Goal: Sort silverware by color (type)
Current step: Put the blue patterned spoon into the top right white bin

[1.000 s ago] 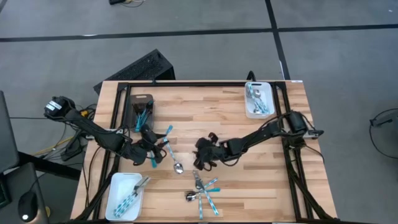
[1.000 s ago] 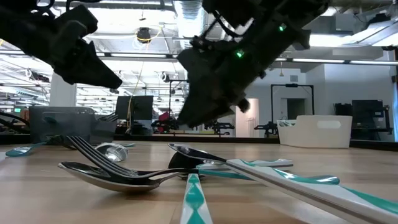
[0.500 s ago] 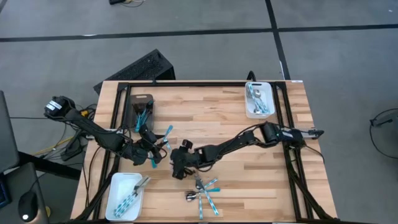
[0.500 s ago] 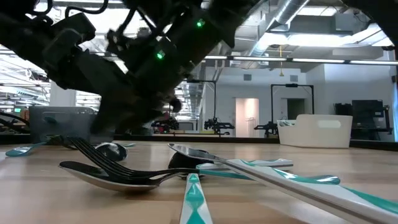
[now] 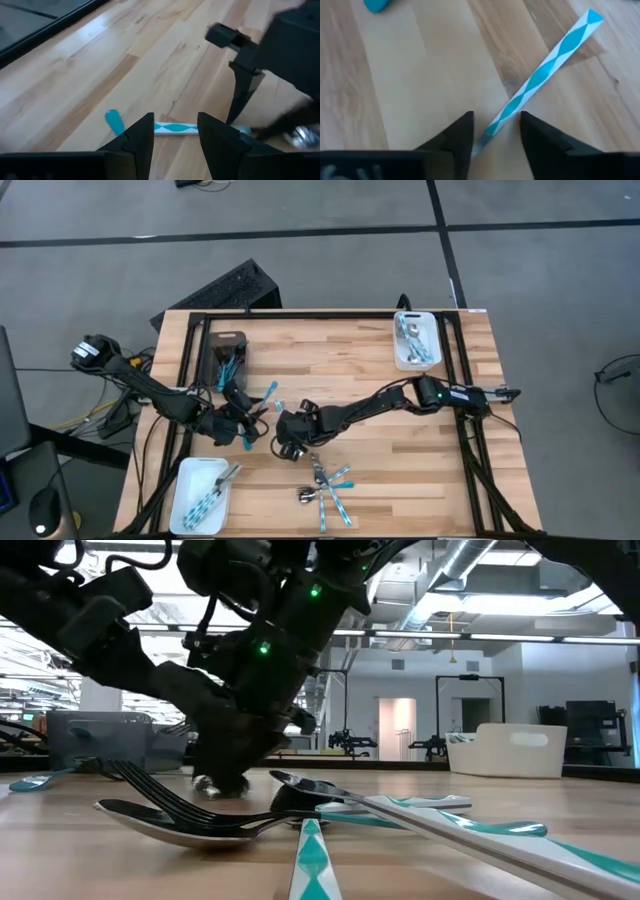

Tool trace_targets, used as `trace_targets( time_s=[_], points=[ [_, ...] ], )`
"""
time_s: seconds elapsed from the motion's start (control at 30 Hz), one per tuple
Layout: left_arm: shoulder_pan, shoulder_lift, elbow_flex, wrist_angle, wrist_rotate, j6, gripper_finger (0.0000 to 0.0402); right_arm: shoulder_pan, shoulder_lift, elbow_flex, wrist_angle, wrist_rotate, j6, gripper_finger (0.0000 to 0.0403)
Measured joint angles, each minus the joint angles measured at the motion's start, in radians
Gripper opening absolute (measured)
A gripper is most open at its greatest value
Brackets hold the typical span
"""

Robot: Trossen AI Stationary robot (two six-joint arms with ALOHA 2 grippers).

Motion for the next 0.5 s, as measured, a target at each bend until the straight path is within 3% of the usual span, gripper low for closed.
trace_targets(
  time_s=[0.13,0.27,0.5],
  points=[
    [0.000,0.000,0.000,0.007,0.027,0.023,0.0138,-0.010,-0.003,0.001,-0.085,-0.021,-0.016,0.0104],
    [0.000,0.001,0.000,0.035,0.026,0.077,0.0138,-0.018,-0.005,0.001,-0.123,-0.110,-0.078,0.0032],
    [0.000,0.017,0.000,0.159,0.131,0.245,0.0138,-0.019,-0.054,-0.005,-0.239,-0.200,-0.191,0.0031]
  ],
)
